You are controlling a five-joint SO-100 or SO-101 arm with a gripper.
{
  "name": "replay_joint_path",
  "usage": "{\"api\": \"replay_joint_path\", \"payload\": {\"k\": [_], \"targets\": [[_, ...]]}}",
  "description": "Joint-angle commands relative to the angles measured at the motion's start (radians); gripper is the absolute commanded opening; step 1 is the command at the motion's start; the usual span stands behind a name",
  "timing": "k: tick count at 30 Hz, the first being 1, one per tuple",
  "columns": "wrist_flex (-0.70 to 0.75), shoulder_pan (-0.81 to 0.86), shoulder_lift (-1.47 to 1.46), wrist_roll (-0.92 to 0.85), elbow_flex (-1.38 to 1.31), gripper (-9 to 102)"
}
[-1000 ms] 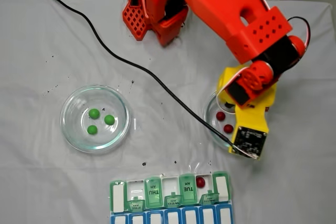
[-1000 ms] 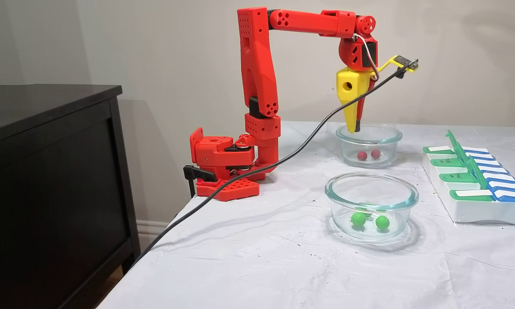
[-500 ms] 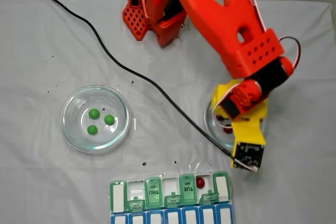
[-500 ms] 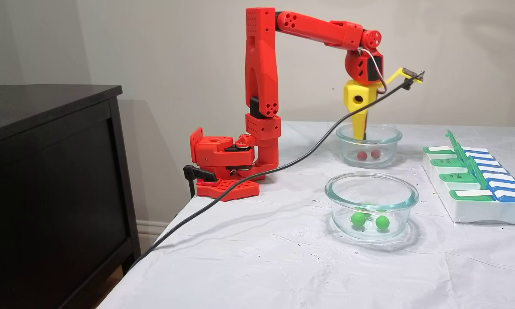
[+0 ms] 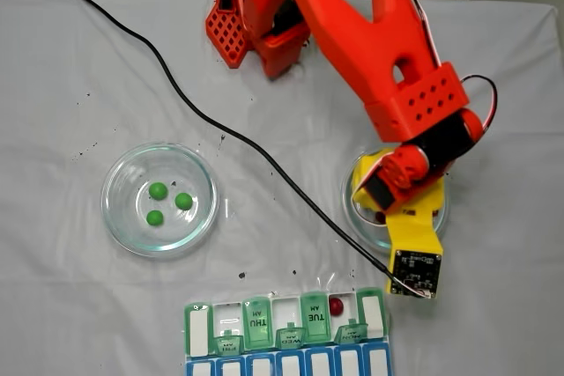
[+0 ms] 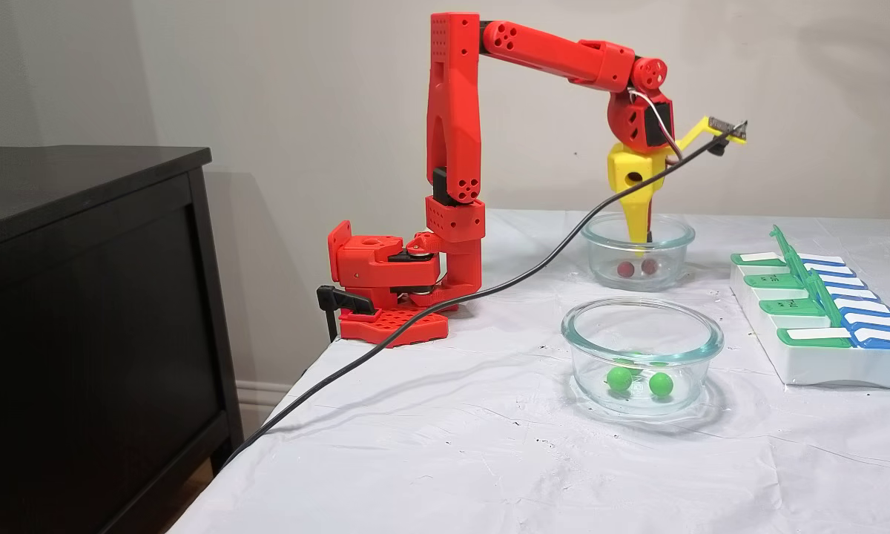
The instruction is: Sort medicines into box.
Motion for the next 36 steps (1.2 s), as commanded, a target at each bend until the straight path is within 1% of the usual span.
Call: {"api": "replay_joint_path", "payload": {"k": [1,11,17,21,36], "targets": [[-0.009,0.002,0.028,-0.008,-0.021,15],[-0.037,0.009,-0.002,-0.018,-0.017,21],[-0.023,0.018,-0.041,0.011,-0.035,25],[-0.023,0.023,-0.074,0.009,-0.041,25],[-0.140,0.041,-0.094,0.029,-0.026,25]]}}
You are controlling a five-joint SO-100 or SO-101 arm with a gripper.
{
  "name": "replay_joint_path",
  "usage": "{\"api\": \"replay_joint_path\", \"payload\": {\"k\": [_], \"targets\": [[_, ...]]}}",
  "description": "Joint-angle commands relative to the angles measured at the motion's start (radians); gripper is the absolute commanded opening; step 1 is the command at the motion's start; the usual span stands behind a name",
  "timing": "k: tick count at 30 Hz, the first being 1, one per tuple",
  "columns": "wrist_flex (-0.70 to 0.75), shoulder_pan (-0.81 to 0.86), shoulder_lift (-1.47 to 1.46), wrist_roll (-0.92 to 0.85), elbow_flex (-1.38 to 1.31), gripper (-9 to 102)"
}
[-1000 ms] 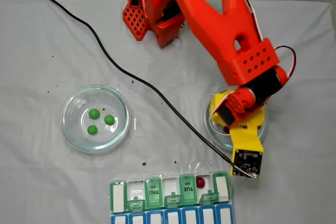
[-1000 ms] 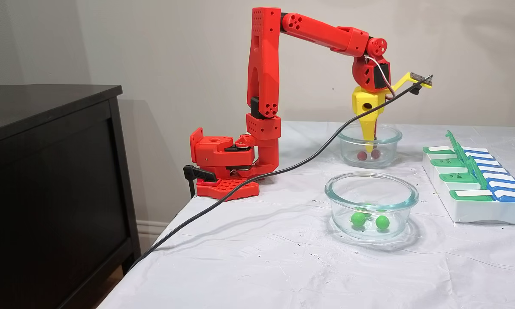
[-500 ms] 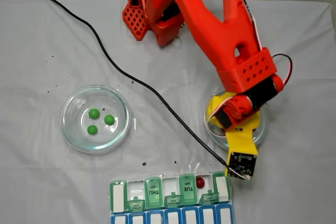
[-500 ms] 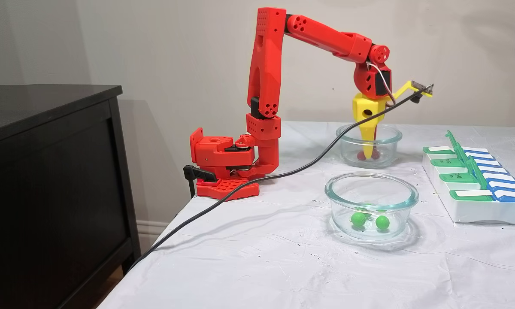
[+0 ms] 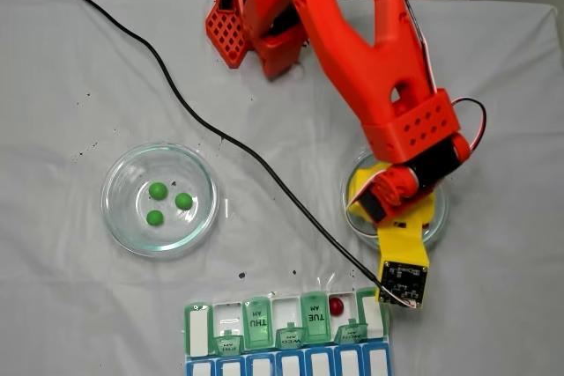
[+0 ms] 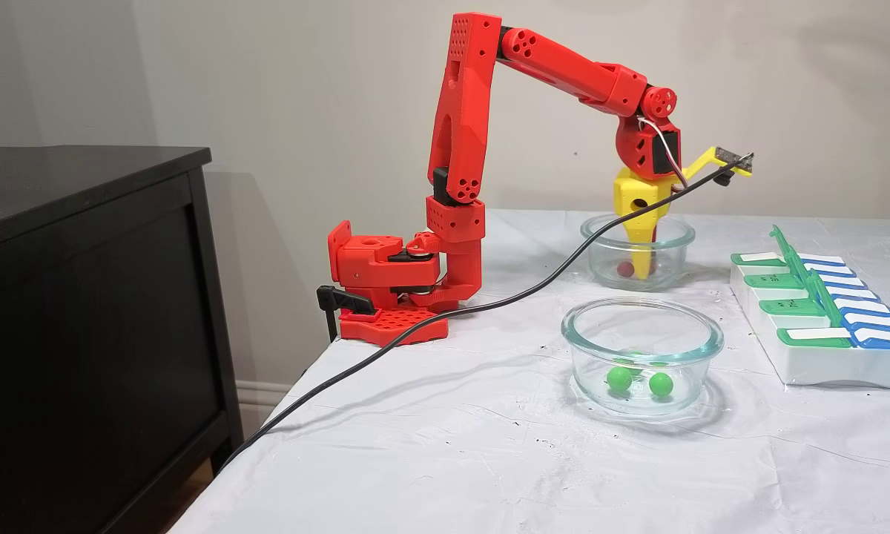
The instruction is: Sort medicines into box.
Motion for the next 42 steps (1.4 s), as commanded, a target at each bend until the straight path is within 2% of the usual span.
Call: {"api": "replay_joint_path", "payload": {"k": [1,26,34,42], "targets": [[-0.044,0.009,0.018,0.011,-0.021,25],[-0.015,-0.014,0.003,0.032,-0.009,23],[-0.018,-0.018,0.011,0.067,-0.006,0],[-0.052,-0.017,0.074,0.143,0.006,0]]}}
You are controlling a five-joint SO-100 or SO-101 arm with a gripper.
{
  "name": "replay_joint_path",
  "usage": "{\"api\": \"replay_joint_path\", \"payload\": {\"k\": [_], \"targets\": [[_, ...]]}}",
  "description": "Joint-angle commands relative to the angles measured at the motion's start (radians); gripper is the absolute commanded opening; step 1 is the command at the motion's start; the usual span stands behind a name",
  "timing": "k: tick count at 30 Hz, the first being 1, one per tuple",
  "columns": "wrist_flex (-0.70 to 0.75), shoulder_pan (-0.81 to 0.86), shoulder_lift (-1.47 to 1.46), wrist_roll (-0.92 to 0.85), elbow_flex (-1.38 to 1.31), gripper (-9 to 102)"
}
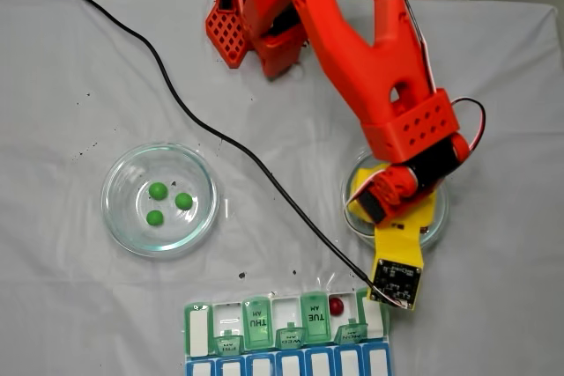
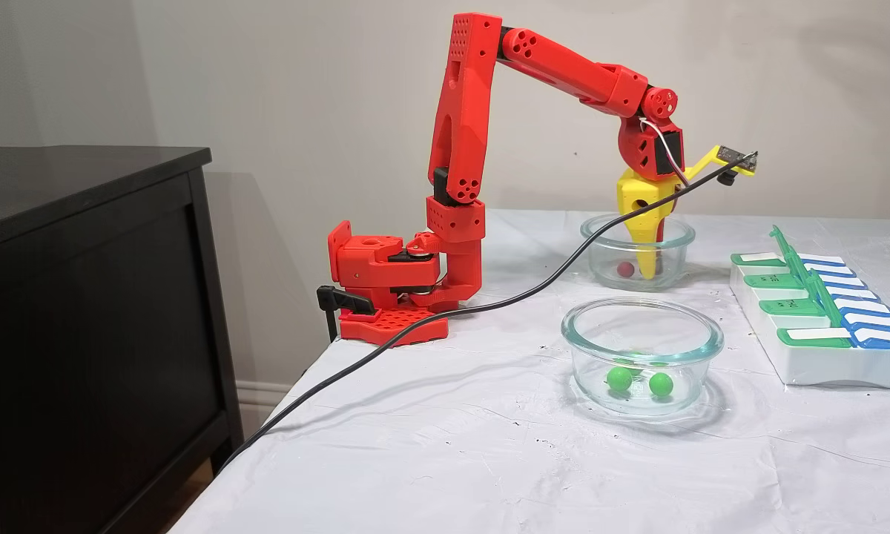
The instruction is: Sort medicines into box.
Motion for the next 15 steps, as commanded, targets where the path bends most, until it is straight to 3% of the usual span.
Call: {"api": "replay_joint_path", "payload": {"k": [1,9,15], "targets": [[-0.040,-0.012,0.097,0.084,-0.006,0],[-0.038,0.046,0.364,0.440,-0.063,0],[0.069,0.095,0.422,0.546,-0.150,0]]}}
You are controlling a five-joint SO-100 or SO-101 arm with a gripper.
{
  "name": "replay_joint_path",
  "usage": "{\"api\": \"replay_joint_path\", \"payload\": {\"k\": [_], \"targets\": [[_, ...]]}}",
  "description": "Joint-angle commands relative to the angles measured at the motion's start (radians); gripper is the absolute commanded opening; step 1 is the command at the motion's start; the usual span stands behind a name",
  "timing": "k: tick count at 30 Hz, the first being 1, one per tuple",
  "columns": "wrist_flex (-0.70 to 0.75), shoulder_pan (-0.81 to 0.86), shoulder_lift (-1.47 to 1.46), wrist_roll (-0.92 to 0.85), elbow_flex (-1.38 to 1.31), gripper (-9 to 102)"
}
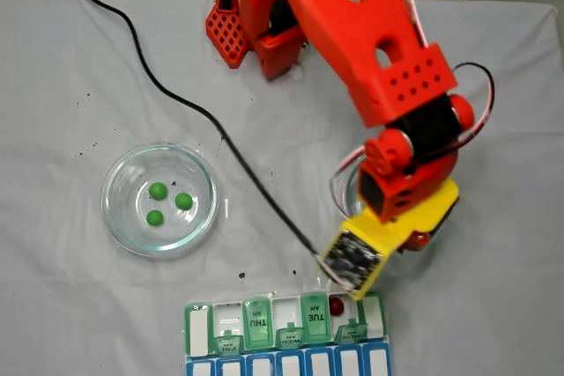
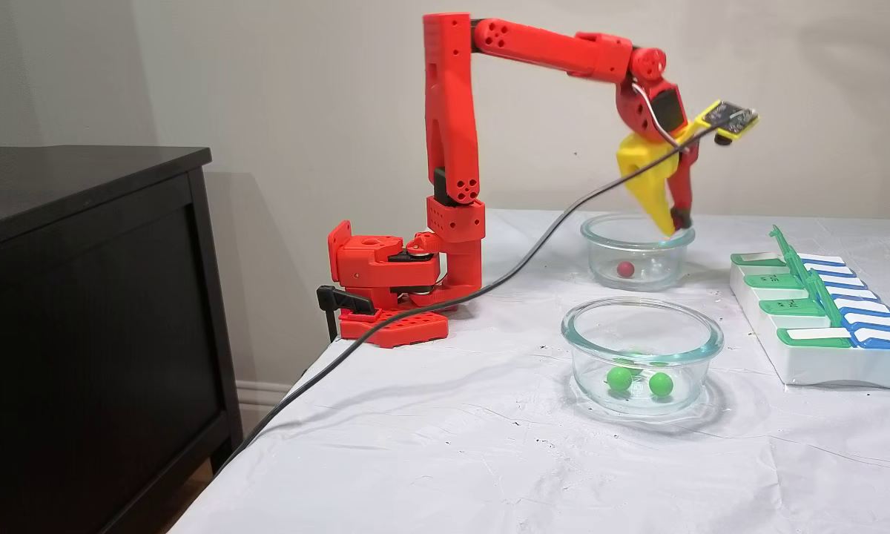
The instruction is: Sort medicines into box.
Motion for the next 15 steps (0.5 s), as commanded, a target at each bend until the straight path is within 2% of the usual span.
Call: {"api": "replay_joint_path", "payload": {"k": [1,6,9,15], "targets": [[0.051,0.031,0.152,0.063,-0.138,0],[0.023,0.150,0.146,0.077,-0.149,0],[0.074,0.227,0.078,0.091,-0.202,0],[0.034,0.350,-0.021,0.074,-0.221,0]]}}
